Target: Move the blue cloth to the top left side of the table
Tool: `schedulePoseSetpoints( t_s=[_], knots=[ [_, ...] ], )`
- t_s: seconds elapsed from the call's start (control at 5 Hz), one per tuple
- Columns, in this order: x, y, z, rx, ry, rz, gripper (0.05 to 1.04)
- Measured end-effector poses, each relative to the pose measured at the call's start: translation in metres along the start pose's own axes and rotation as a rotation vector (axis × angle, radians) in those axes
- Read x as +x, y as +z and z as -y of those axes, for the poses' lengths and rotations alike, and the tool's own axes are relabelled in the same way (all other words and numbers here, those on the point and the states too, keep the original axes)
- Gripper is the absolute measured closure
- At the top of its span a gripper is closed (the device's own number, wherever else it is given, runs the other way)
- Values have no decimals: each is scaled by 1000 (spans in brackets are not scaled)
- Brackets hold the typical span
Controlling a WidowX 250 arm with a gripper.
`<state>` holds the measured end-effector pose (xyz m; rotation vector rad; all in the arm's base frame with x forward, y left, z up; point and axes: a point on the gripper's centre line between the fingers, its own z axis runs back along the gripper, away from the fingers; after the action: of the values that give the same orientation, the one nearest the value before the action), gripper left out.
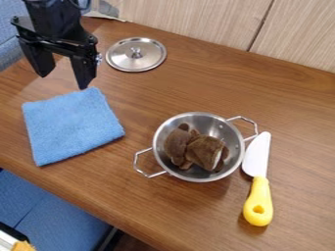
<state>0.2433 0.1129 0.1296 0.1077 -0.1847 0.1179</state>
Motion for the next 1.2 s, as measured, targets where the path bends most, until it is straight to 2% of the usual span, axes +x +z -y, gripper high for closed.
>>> schedulePoseSetpoints(
  t_s=[0.2, 0.8, 1.2],
  knots=[
    [-3, -8, 1, -8, 7, -28, 83],
    [-25, -51, 8, -19, 114, -152, 83],
    [-21, -60, 13, -16, 90, -171, 82]
  ],
)
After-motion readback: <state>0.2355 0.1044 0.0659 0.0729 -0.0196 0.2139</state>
